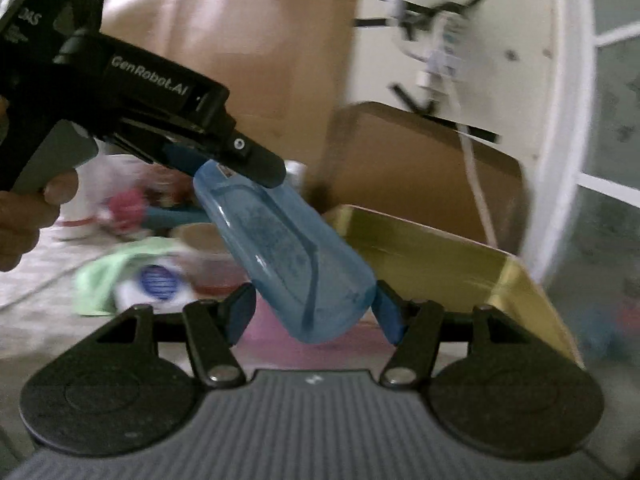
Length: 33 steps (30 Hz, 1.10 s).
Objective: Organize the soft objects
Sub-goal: 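Lower the blue case into the pink tin and open the right gripper, then grasp the light green cloth with the right gripper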
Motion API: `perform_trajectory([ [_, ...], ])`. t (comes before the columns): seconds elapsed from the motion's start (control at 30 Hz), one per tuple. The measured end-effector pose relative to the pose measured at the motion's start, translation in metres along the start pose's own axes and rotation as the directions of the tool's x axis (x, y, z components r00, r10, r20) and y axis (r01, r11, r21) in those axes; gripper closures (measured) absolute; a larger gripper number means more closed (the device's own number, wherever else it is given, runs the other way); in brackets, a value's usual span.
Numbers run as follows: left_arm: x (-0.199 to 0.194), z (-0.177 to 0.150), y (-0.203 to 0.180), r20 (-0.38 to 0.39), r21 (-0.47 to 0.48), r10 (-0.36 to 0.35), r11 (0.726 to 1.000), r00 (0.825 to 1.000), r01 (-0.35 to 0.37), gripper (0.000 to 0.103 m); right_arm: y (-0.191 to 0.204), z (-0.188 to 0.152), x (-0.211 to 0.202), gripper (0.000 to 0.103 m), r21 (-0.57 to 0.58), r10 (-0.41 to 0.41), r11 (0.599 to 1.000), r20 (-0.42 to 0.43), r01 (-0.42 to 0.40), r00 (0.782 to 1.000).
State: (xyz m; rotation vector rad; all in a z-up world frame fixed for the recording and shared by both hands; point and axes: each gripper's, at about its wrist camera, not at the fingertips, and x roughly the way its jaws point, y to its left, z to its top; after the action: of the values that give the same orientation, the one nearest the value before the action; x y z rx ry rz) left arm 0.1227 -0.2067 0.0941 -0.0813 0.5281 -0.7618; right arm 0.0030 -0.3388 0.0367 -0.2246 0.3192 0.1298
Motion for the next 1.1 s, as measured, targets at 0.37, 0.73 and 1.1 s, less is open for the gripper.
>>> perform_trajectory([
  [0.37, 0.056, -0.015, -0.007, -0.069, 0.014, 0.098, 0.995, 0.993, -0.098, 0.027, -0.048, -0.013, 0.053, 0.037, 0.202, -0.24, 0.95, -0.011, 0.237, 0.971],
  [0.73, -0.064, -0.083, 0.013, -0.057, 0.056, 0.046, 0.998, 0.997, -0.042, 0.026, -0.039, -0.019, 0.023, 0.038, 0.299, -0.199, 0.94, 0.078, 0.167, 0.977],
  [1.1, -0.166, -0.145, 0.121, -0.096, -0.196, 0.309, 0.926, 0.946, -0.323, 0.026, 0.045, 0.006, 0.002, 0.046, 0.277, 0.107, 0.95, 0.142, -0.143, 0.984],
])
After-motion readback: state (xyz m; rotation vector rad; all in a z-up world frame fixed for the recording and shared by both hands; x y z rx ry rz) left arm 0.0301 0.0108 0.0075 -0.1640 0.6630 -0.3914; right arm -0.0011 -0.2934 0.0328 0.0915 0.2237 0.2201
